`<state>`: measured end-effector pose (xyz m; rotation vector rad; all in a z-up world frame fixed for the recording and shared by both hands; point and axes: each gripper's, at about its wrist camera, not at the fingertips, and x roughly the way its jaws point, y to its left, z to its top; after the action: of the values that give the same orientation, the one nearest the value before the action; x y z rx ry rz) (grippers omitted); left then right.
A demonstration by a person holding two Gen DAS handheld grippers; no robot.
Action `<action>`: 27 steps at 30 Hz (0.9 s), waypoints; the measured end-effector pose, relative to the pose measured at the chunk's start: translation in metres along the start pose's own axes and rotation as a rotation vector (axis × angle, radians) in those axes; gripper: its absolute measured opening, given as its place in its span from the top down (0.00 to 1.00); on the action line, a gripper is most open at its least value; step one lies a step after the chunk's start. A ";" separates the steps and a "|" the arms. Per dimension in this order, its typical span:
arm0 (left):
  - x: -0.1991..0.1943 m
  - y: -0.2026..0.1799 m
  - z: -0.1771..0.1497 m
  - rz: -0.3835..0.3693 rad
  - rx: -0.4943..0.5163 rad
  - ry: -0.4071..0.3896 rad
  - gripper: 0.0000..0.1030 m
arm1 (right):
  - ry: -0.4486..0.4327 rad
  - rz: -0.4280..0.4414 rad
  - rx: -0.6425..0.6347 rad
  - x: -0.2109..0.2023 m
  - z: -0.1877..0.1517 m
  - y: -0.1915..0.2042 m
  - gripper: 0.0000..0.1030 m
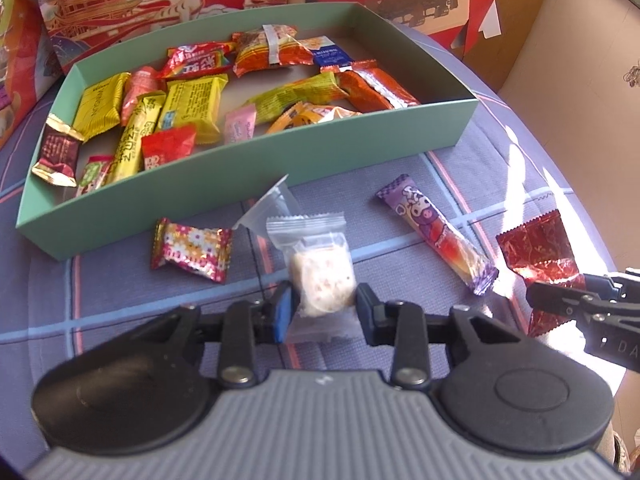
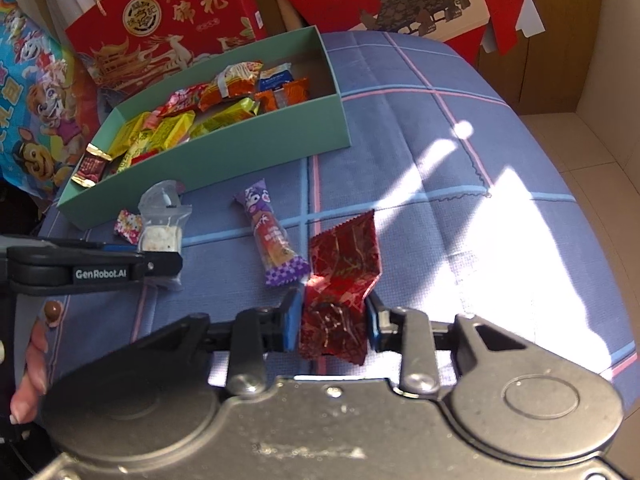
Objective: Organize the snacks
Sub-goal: 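Carry both snacks into the green tray and open both grippers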
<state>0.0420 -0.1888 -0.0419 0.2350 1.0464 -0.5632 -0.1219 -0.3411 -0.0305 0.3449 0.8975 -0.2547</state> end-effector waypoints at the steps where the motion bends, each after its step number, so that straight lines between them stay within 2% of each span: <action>1: -0.003 0.001 -0.001 -0.005 0.003 -0.005 0.68 | -0.001 -0.001 -0.007 0.000 0.001 0.002 0.69; 6: -0.016 0.009 -0.004 -0.046 -0.014 -0.016 0.68 | -0.022 0.052 0.021 -0.007 0.011 0.006 0.69; 12: -0.032 0.016 0.014 -0.063 -0.024 -0.071 0.68 | -0.076 0.102 0.005 -0.011 0.046 0.016 0.69; 19: -0.032 0.033 0.076 -0.023 -0.031 -0.137 0.68 | -0.113 0.164 0.002 0.016 0.119 0.032 0.69; 27: 0.012 0.047 0.150 -0.018 -0.049 -0.125 0.68 | -0.100 0.155 -0.005 0.079 0.202 0.036 0.69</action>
<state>0.1847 -0.2200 0.0181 0.1451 0.9404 -0.5606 0.0831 -0.3934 0.0289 0.3920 0.7686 -0.1251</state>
